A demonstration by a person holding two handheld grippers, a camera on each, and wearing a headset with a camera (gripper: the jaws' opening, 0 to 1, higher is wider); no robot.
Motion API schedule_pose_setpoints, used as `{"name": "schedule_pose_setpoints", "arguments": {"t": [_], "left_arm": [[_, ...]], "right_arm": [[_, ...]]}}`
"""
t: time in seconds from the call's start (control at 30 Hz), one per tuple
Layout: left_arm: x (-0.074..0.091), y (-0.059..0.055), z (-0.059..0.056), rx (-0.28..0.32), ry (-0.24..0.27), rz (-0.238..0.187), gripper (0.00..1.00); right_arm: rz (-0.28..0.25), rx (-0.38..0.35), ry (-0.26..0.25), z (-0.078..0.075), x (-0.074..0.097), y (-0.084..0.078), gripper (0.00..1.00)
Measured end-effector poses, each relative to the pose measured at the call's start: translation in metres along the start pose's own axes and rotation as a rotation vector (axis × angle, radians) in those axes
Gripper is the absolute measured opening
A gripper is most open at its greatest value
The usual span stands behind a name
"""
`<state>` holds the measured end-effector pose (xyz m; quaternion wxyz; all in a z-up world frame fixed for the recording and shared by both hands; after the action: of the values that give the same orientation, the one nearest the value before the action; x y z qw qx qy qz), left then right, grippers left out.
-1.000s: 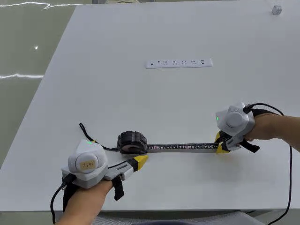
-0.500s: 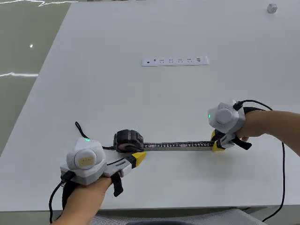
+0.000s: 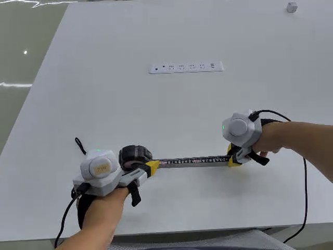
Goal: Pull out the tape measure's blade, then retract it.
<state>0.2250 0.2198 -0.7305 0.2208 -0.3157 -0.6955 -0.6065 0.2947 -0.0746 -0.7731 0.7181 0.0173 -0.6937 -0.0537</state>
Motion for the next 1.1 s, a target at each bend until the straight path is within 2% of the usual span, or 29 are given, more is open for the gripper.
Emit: {"name": "schedule_pose_setpoints", "arguments": {"t": [0.2,0.3,0.53,0.67,0.87,1.1], "left_arm": [[-0.008,0.002,0.003,0.016,0.025,0.014,0.97],[-0.010,0.003,0.002,0.032,0.031,0.015,0.94],[-0.020,0.004,-0.003,0.046,0.024,0.039,0.86],[-0.026,0.004,-0.005,0.027,0.018,0.068,0.82],[-0.030,0.002,-0.003,0.051,0.006,0.090,0.71],[-0.031,0.003,-0.002,0.047,0.011,0.103,0.67]], "right_arm": [[0.015,0.001,0.002,-0.001,-0.002,0.001,0.15],[0.021,-0.025,0.006,-0.002,-0.002,0.001,0.15],[0.020,-0.045,0.007,-0.001,-0.002,0.001,0.14],[0.025,-0.040,0.006,0.000,-0.001,0.001,0.14],[0.039,-0.046,0.002,0.001,-0.001,0.001,0.14],[0.052,-0.043,-0.001,0.001,-0.001,0.003,0.14]]}}
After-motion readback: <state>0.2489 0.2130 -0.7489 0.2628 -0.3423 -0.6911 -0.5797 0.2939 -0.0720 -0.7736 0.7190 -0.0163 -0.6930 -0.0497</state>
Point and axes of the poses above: the centre of the closed fingertips' face, and the gripper's own axes: x roughly backward along the fingers, z roughly to its left, y roughly out of its top, the point moved 5 cm from there along x, roughly backward along the fingers, and after that the axes turned 10 degrees about z, right-handed, at the moved point
